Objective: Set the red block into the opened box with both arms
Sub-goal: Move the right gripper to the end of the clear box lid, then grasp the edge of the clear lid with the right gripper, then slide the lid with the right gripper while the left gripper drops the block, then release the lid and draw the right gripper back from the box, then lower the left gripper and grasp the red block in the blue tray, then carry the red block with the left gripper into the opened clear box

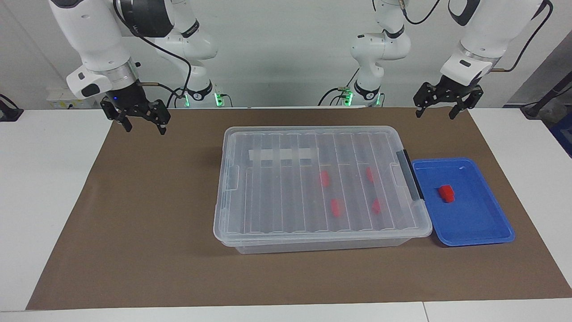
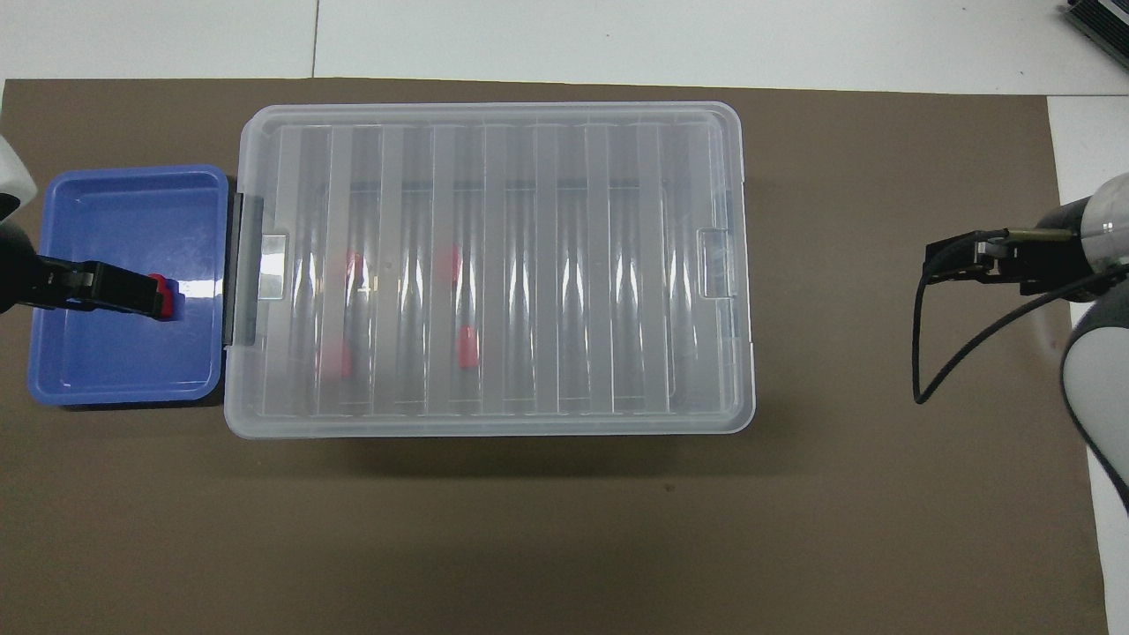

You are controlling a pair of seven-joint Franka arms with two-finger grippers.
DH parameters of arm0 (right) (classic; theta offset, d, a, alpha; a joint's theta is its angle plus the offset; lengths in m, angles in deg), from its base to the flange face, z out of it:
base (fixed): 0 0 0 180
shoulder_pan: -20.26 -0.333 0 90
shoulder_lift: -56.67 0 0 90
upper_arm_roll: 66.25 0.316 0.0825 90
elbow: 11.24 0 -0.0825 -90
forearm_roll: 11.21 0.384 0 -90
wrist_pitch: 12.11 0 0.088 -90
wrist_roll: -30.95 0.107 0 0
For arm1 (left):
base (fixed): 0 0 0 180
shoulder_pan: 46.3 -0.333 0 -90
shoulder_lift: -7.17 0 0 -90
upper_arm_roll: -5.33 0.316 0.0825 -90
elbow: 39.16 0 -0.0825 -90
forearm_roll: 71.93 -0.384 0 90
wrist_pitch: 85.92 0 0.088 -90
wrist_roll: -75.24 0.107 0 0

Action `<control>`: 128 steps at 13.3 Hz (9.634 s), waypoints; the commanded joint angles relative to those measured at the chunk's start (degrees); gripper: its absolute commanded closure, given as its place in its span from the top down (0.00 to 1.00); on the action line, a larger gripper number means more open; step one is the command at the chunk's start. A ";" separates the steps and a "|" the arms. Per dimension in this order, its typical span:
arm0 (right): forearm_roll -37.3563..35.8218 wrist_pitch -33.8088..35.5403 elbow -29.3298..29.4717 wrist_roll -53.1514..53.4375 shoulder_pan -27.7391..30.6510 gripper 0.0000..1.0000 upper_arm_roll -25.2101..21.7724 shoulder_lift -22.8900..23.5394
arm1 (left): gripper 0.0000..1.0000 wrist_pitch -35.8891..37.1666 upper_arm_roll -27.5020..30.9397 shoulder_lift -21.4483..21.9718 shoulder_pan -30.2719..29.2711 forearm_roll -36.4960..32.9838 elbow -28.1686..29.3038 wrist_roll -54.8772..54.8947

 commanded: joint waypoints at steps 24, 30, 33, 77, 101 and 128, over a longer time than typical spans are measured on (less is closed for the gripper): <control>-4.96 -19.28 -18.88 16.09 -13.36 1.00 0.73 -0.26 | 1.00 -1.00 0.20 1.16 0.05 0.17 1.42 -0.46; -4.96 -18.04 -18.97 13.71 -12.21 1.00 0.73 -0.62 | 1.00 -1.00 0.20 1.25 0.05 0.17 1.42 -0.46; -4.96 -18.66 -16.96 13.89 -12.83 1.00 0.82 0.26 | 1.00 -1.00 0.20 1.25 0.05 0.17 1.42 -0.46; -5.40 -12.95 -18.45 -28.66 5.10 1.00 0.46 -0.61 | 1.00 -2.67 0.46 1.86 -3.47 -0.45 2.03 -0.20; 0.05 8.14 6.78 5.45 -1.58 1.00 0.29 0.00 | 1.00 -61.56 0.46 -17.47 -15.77 -0.36 31.39 9.64; 0.14 8.41 4.41 4.13 -0.61 1.00 0.11 -1.23 | 0.00 -11.27 -3.76 -7.80 0.46 0.61 0.54 -29.33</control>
